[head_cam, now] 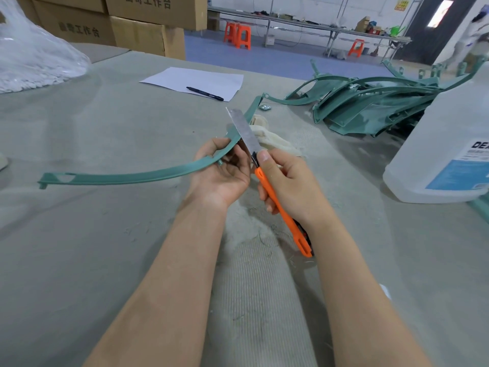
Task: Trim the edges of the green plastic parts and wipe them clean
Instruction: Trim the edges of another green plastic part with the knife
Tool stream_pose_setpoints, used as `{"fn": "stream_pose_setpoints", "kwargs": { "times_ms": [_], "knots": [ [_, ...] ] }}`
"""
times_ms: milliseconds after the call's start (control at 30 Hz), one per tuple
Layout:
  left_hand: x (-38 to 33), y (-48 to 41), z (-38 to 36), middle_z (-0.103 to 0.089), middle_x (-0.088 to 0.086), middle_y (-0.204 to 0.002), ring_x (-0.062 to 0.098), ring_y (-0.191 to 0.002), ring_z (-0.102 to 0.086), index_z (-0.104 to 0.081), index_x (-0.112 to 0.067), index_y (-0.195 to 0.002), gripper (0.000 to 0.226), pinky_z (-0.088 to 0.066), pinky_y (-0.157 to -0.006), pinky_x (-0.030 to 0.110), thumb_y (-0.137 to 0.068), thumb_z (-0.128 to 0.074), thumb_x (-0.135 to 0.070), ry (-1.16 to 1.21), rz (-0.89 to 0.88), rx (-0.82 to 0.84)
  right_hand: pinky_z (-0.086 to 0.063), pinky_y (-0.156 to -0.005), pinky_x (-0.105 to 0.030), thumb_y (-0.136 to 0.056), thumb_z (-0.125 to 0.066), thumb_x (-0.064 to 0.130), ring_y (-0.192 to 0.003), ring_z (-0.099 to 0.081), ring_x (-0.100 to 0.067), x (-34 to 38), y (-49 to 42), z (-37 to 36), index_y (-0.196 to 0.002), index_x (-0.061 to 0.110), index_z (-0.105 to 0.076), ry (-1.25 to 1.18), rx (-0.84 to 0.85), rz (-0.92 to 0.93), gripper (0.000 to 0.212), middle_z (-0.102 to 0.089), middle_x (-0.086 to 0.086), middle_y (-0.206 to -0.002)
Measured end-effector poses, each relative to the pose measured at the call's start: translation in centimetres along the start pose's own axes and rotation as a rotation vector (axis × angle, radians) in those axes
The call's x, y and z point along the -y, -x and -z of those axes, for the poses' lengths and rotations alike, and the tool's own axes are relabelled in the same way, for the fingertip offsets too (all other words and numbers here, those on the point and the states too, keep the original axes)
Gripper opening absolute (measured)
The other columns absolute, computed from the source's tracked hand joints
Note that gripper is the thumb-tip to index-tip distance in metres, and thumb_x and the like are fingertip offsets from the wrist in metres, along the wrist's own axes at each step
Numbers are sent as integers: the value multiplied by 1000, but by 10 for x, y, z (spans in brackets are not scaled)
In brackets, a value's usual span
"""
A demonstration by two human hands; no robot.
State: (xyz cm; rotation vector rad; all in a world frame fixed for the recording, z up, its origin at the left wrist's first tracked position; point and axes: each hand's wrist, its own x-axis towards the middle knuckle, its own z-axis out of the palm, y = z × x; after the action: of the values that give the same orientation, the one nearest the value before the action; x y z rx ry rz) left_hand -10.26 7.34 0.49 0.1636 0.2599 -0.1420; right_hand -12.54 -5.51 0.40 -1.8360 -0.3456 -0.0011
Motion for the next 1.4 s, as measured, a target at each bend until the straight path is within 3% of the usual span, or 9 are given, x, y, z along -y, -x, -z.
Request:
{"fn": "stream_pose_setpoints", "kwargs": {
  "times_ms": [433, 500, 600, 733, 800, 933, 1033, 1233, 1400],
  "knots": [
    [3, 1, -2, -62, 16, -58, 22, -41, -61, -59, 2, -56, 30, -50, -40, 19, -85, -50, 0, 27, -13, -30, -40, -39, -22, -104, -42, 31, -37, -47, -15, -1, -1, 1, -95, 0, -57, -5, 55, -9, 35, -54, -6, -52],
    [3, 0, -2, -65, 20, -64, 25, -50, -65, -61, 4, -62, 17, -53, -42, 22, -74, -50, -1, 64, 8, 8, -40, -38, -22, -104, -43, 31, -37, -46, -15, 1, 2, -5, -87, 16, -63, -12, 111, 4, 30, -54, -5, -52],
    [1, -1, 4, -67, 23, -73, 23, -63, -64, -64, 9, -68, 21, -53, -45, 21, -65, -52, -8, 132, 46, 56, -40, -39, -22, -104, -43, 31, -37, -47, -16, 2, 4, -15, -66, 45, -63, 13, 180, 16, 45, -55, -4, -52],
    [-4, -6, 7, -69, 21, -80, 28, -63, -68, -67, 10, -65, 22, -50, -89, 16, -67, -55, -9, 140, 60, 63, -41, -39, -23, -104, -43, 32, -37, -48, -16, 6, 5, -16, -65, 51, -62, 7, 187, 10, 47, -56, -3, -52],
    [-4, -7, 8, -69, 21, -81, 30, -63, -69, -67, 9, -67, 21, -45, -97, 16, -69, -55, -9, 141, 55, 58, -42, -40, -23, -104, -43, 33, -37, -48, -15, 6, 5, -15, -66, 48, -62, 16, 191, 19, 45, -56, -2, -52],
    [-6, -4, 9, -67, 22, -85, 28, -79, -67, -62, 3, -79, 23, -58, -66, 24, -90, -49, -12, 155, 59, 75, -43, -41, -24, -103, -44, 34, -38, -49, -16, 4, 5, -16, -68, 34, -58, 42, 200, 17, 38, -56, -2, -52],
    [-5, -3, 10, -66, 24, -85, 27, -86, -63, -61, 3, -72, 33, -55, -48, 26, -95, -42, -11, 153, 57, 108, -42, -41, -25, -103, -43, 34, -37, -48, -15, 4, 6, -16, -72, 25, -54, 58, 221, 11, 33, -55, -2, -52],
    [-2, -3, 12, -66, 20, -85, 24, -91, -62, -59, 0, -63, 19, -54, -51, 22, -77, -47, 2, 17, -56, 140, -39, -41, -24, -103, -43, 33, -38, -45, -15, 5, 8, -17, -74, 18, -49, 36, 284, -11, 33, -53, -4, -52],
    [-1, -3, 18, -67, 18, -89, 21, -88, -63, -60, 1, -78, 25, -53, -52, 22, -94, -41, -6, 34, -88, 191, -41, -43, -27, -104, -43, 32, -39, -47, -16, 7, 8, -16, -73, 21, -51, 59, 304, 3, 34, -54, -5, -54]
  ]
}}
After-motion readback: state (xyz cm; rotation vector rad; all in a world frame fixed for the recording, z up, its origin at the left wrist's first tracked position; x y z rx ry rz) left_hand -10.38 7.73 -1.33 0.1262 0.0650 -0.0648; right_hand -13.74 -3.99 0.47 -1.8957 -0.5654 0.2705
